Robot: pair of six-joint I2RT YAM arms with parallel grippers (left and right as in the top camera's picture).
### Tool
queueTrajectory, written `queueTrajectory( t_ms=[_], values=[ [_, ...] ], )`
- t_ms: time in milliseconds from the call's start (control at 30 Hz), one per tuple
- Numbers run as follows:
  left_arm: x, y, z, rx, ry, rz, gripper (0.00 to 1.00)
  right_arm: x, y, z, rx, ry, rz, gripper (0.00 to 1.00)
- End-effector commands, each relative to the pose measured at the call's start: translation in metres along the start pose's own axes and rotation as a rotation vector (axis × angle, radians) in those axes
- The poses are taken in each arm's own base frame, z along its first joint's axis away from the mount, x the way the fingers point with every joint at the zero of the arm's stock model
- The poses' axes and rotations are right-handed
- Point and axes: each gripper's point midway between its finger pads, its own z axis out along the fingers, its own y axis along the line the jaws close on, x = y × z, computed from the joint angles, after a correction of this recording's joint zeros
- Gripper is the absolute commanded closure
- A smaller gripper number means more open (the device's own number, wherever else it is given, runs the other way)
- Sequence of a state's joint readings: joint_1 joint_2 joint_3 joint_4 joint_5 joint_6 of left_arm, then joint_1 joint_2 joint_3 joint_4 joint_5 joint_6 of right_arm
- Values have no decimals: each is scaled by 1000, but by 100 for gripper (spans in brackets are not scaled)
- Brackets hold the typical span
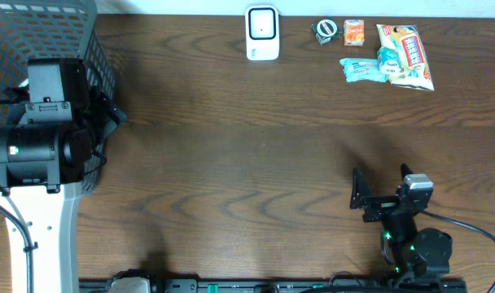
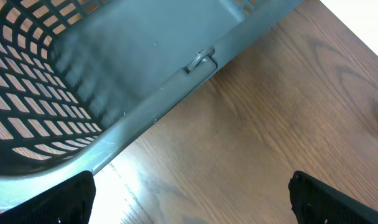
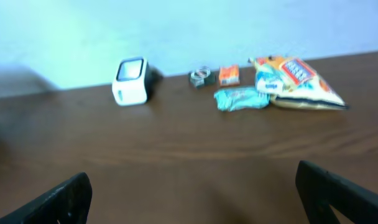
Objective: Scan the item barcode
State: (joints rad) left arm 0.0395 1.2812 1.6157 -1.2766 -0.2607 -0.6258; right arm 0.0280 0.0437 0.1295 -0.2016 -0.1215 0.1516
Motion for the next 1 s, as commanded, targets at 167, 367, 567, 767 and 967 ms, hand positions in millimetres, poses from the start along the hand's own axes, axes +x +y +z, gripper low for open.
queueTrajectory(
  t_ms=[167, 367, 567, 767, 967],
  values=[
    [-3, 3, -1, -10, -9, -11, 2, 17, -6, 9, 1, -52, -20, 1],
    [-3, 3, -1, -10, -9, -11, 2, 17, -7, 9, 8, -52, -114, 1],
    [-3, 3, -1, -10, -9, -11, 3, 18, -10, 9, 23, -47, -171, 1],
    [-3, 3, -1, -10, -10, -11, 2, 18, -11, 9, 31, -46, -160, 1],
    [-3, 3, -1, -10, -9, -11, 2, 18, -20, 8, 81, -45, -124, 1]
  ],
)
